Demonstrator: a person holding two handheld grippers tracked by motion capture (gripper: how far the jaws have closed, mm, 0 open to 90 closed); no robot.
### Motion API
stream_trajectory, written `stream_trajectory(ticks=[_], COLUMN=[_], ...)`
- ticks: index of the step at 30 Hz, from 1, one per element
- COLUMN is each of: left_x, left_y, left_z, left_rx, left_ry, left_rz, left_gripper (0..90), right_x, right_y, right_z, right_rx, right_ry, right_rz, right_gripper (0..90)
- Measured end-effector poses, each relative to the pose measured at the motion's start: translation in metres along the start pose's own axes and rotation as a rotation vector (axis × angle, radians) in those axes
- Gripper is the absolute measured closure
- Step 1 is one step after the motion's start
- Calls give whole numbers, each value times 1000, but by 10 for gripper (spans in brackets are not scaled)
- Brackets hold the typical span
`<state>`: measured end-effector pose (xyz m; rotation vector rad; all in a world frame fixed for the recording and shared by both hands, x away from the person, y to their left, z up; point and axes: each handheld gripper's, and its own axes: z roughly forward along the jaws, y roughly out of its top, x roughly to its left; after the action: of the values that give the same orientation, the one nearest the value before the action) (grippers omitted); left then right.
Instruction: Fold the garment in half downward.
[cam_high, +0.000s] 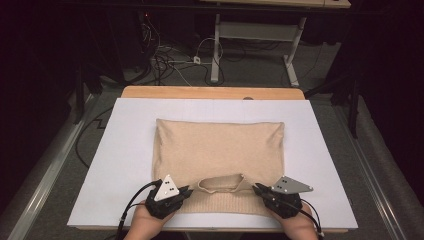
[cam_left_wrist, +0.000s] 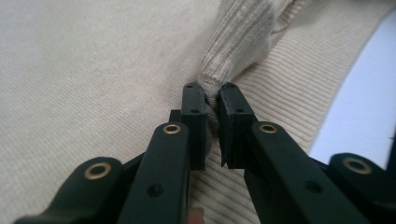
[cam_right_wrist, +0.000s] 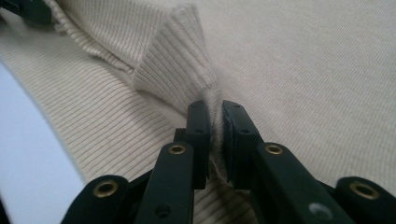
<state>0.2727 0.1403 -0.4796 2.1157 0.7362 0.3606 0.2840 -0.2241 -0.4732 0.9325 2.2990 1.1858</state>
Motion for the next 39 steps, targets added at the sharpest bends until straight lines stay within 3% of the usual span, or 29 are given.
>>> stream_trajectory(ticks=[7,11,15,19,21,24,26,28,29,32,34,37,39], left_x=[-12,-12,-8,-4,2,19,34,46,52,61,67,69,66], left_y=[-4,-9,-10,-8,-8,-11,-19,-27,-31,-38,-36,-34,-33], left_z=[-14,-11,-10,-20,-29,-45,-51,-52,-50,-41,-37,-33,-32], left_rx=[9,40,39,-5,-43,-92,-101,-81,-75,-50,-20,26,34], left_ry=[-13,-42,-68,-77,-62,-1,76,117,125,133,115,85,75], left_rz=[59,53,21,6,-13,-69,-113,-158,-191,-232,-274,-264,-237], left_gripper=[802,797,678,561,529,528,529,528,516,482,480,544,652], right_x=[9,11,7,6,4,-1,-8,-17,-22,-35,-41,-48,-48], right_y=[-5,-10,-13,-10,-7,-4,-5,-8,-10,-17,-21,-26,-28], right_z=[-19,-20,-18,-22,-27,-36,-40,-43,-44,-44,-41,-35,-31], right_rx=[-24,1,16,-10,-37,-66,-72,-74,-72,-67,-56,-25,-4], right_ry=[14,26,52,61,59,23,-20,-62,-81,-116,-138,-135,-128], right_rz=[-30,-42,-10,3,9,17,33,51,65,126,146,192,195], right_gripper=[841,831,736,667,656,655,656,655,651,584,544,500,501])
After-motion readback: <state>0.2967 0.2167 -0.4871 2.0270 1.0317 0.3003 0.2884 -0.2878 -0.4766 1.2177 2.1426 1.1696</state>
